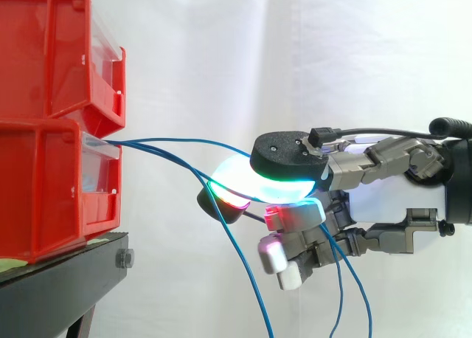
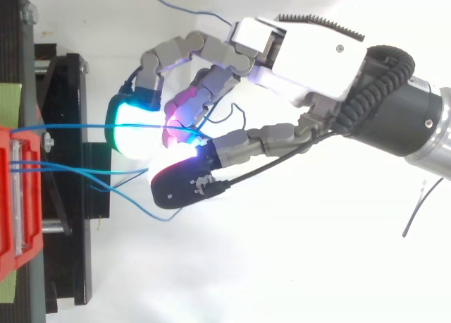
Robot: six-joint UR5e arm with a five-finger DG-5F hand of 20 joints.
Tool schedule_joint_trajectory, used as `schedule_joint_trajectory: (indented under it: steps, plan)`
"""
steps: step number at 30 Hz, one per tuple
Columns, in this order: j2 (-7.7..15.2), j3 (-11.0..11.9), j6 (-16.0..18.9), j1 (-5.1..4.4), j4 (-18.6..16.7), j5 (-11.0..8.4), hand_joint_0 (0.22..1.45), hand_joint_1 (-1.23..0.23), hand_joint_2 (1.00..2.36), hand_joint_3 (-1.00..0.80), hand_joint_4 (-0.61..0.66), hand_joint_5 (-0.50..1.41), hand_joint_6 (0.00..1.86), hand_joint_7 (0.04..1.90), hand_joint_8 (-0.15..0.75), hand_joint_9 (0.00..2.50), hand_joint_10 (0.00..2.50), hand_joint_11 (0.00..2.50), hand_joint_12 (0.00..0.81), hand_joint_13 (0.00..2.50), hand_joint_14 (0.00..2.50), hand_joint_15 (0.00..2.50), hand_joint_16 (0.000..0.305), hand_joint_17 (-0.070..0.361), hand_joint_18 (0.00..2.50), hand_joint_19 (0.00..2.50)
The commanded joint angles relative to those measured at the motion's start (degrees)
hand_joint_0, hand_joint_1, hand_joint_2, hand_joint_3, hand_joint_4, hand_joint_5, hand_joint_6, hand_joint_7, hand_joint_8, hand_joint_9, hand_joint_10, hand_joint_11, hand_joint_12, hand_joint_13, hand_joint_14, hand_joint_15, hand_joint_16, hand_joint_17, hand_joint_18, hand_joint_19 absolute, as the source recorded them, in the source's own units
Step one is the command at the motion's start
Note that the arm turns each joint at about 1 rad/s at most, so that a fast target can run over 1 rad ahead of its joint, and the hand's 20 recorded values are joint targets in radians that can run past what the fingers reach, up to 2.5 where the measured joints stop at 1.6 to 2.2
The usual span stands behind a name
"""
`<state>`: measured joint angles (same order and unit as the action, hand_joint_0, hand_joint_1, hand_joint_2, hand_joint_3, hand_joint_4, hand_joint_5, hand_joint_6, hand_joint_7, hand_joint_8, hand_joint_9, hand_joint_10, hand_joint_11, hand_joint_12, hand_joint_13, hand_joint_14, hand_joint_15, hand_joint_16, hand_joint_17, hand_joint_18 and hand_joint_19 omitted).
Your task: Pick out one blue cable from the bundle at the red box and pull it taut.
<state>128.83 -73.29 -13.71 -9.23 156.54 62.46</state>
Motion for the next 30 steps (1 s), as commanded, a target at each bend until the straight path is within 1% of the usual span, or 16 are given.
schedule_joint_trajectory:
  steps: [1, 5, 7, 10, 12, 21, 27, 28, 30]
  plan:
    - [0.02, 0.08, 0.0, 0.0, 0.08, 0.03, 0.79, -0.97, 1.0, -0.5, -0.05, -0.19, 0.86, 0.95, 0.203, 1.09, 0.02, 1.7, 0.331, 0.76, 0.03, 0.85, 0.051, 0.115, 0.62, 0.79]
    - [0.02, -0.01, 0.0, 0.0, 0.08, -0.05, 0.78, -0.97, 1.0, -0.5, -0.04, -0.18, 0.87, 0.94, 0.202, 1.11, 0.02, 1.66, 0.328, 0.76, 0.03, 0.84, 0.051, 0.115, 0.63, 0.79]
    - [0.02, 0.08, 0.0, 0.0, 0.08, -0.05, 0.75, -0.96, 1.0, -0.5, -0.03, -0.18, 0.87, 0.94, 0.206, 1.13, 0.02, 1.65, 0.334, 0.79, 0.03, 0.85, 0.051, 0.114, 0.63, 0.81]
    - [0.02, -0.01, 0.0, 0.0, 0.08, -0.05, 0.7, -0.91, 1.0, -0.5, -0.01, -0.17, 0.87, 0.95, 0.22, 1.19, 0.02, 1.67, 0.334, 0.84, 0.03, 0.87, 0.05, 0.113, 0.65, 0.84]
    - [-0.07, 0.08, 0.0, 0.0, 0.08, -0.05, 0.64, -0.86, 1.0, -0.5, 0.0, -0.16, 0.86, 0.96, 0.223, 1.23, 0.02, 1.68, 0.339, 0.87, 0.03, 0.89, 0.05, 0.113, 0.67, 0.87]
    - [0.02, 0.08, 0.0, 0.0, 0.08, -0.05, 0.54, -0.71, 1.0, -0.5, 0.02, -0.16, 0.85, 0.95, 0.231, 1.27, 0.02, 1.65, 0.346, 0.91, 0.03, 0.89, 0.052, 0.116, 0.69, 0.89]
    - [0.02, -0.01, 0.0, 0.0, -0.1, -0.05, 0.5, -0.72, 1.0, -0.5, 0.04, -0.15, 0.84, 0.93, 0.255, 1.29, 0.02, 1.65, 0.363, 0.94, 0.03, 0.9, 0.055, 0.123, 0.71, 0.89]
    - [-0.07, -0.01, 0.0, 0.0, -0.1, -0.05, 0.5, -0.7, 1.0, -0.5, 0.04, -0.15, 0.84, 0.92, 0.253, 1.29, 0.02, 1.64, 0.365, 0.94, 0.03, 0.89, 0.055, 0.124, 0.71, 0.89]
    - [0.02, -0.01, 0.0, 0.0, -0.01, -0.05, 0.5, -0.62, 1.0, -0.5, 0.03, -0.15, 0.83, 0.92, 0.244, 1.31, 0.02, 1.63, 0.366, 0.95, 0.03, 0.89, 0.055, 0.123, 0.72, 0.9]
